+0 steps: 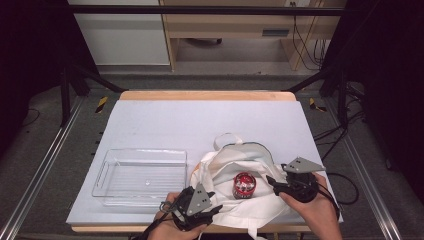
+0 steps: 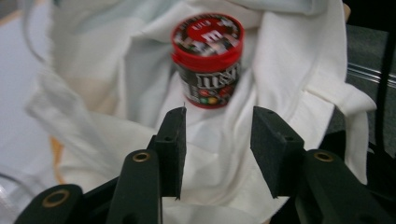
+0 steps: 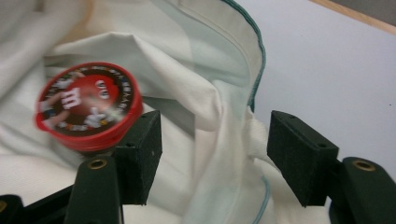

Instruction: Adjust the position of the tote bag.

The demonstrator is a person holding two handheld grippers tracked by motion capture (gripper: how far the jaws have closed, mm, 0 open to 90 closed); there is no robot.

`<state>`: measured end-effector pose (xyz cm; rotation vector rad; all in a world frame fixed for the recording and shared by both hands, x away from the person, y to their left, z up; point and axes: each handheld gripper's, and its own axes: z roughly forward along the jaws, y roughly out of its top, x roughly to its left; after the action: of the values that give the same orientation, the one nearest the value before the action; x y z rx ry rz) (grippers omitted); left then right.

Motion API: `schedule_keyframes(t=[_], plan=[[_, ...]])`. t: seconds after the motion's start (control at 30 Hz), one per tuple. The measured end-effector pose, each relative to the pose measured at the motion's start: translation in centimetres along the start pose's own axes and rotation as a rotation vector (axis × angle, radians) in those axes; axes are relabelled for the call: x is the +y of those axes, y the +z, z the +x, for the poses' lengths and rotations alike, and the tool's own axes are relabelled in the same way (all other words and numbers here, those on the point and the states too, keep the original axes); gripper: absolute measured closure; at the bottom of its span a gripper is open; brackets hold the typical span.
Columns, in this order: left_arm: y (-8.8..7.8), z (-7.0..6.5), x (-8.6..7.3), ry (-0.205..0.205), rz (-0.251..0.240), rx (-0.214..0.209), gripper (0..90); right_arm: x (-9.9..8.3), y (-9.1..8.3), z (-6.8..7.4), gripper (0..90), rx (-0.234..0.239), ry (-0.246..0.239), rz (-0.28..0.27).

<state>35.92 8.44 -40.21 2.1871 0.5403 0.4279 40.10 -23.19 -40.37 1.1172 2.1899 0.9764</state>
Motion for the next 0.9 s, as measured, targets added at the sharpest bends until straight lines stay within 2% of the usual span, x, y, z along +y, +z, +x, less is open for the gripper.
schedule_keyframes(t=[0.07, 0.1, 0.13, 0.17, 0.2, 0.23, 0.27, 0.3, 0.33, 0.47, 0.6, 0.63, 0.67, 0.7, 0.73, 0.8, 0.87, 0.9], plan=[[-0.7, 1.1, 0.7, -0.006, -0.016, 0.03, 53.7, 0.0, -0.8, 0.5, 35.1, 0.009, -0.006, -0.015], [-0.7, 1.1, 0.7, -0.006, -0.016, 0.03, 53.3, 0.0, -0.8, 0.5, 35.1, 0.009, -0.006, -0.015], [-1.2, 2.3, 1.5, -0.008, -0.025, 0.061, 53.1, 0.0, -1.5, 1.1, 35.1, 0.016, -0.011, -0.024], [-1.2, 2.3, 1.5, -0.008, -0.025, 0.061, 52.1, 0.0, -1.5, 1.1, 35.1, 0.016, -0.011, -0.024], [-1.3, 3.4, 2.3, -0.01, -0.023, 0.082, 50.6, 0.1, -2.0, 1.7, 35.7, 0.033, -0.024, -0.037], [-1.4, 4.0, 2.7, -0.008, -0.022, 0.097, 50.2, 0.1, -2.3, 2.1, 36.1, 0.035, -0.02, -0.041], [-1.4, 4.0, 2.7, -0.008, -0.022, 0.097, 50.1, 0.1, -2.5, 2.4, 37.7, 0.038, -0.028, -0.049], [-1.0, 5.1, 3.4, -0.018, -0.022, 0.111, 49.6, 0.1, -2.6, 2.7, 38.4, 0.054, -0.033, -0.049], [-0.7, 5.6, 3.8, -0.025, -0.016, 0.106, 48.5, 0.1, -2.6, 3.0, 38.4, 0.067, -0.043, -0.047], [1.2, 7.1, 4.8, -0.022, 0.034, 0.116, 46.2, -0.5, -1.7, 4.3, 36.6, 0.137, -0.077, -0.01], [3.0, 8.2, 5.2, -0.051, 0.054, 0.099, 46.4, -1.0, 0.2, 4.6, 33.4, 0.193, -0.083, 0.055], [3.0, 8.2, 5.2, -0.051, 0.054, 0.099, 46.9, -1.0, 0.6, 4.7, 32.2, 0.21, -0.079, 0.068], [3.9, 8.4, 5.4, -0.055, 0.075, 0.088, 48.2, -1.1, 1.0, 4.7, 31.5, 0.226, -0.079, 0.084], [3.9, 8.4, 5.4, -0.055, 0.075, 0.088, 49.3, -1.3, 1.3, 4.7, 31.6, 0.229, -0.079, 0.095], [4.7, 8.6, 5.6, -0.048, 0.107, 0.076, 51.0, -1.5, 1.5, 4.8, 32.0, 0.241, -0.079, 0.106], [5.2, 8.7, 5.7, -0.047, 0.132, 0.075, 61.2, -2.2, 1.9, 5.0, 36.5, 0.259, -0.081, 0.128], [5.7, 8.9, 5.6, -0.065, 0.158, 0.071, 67.6, -2.8, 2.1, 5.2, 39.5, 0.274, -0.086, 0.147], [5.9, 9.0, 5.6, -0.065, 0.172, 0.074, 74.1, -2.9, 2.0, 5.2, 43.5, 0.277, -0.09, 0.146]])
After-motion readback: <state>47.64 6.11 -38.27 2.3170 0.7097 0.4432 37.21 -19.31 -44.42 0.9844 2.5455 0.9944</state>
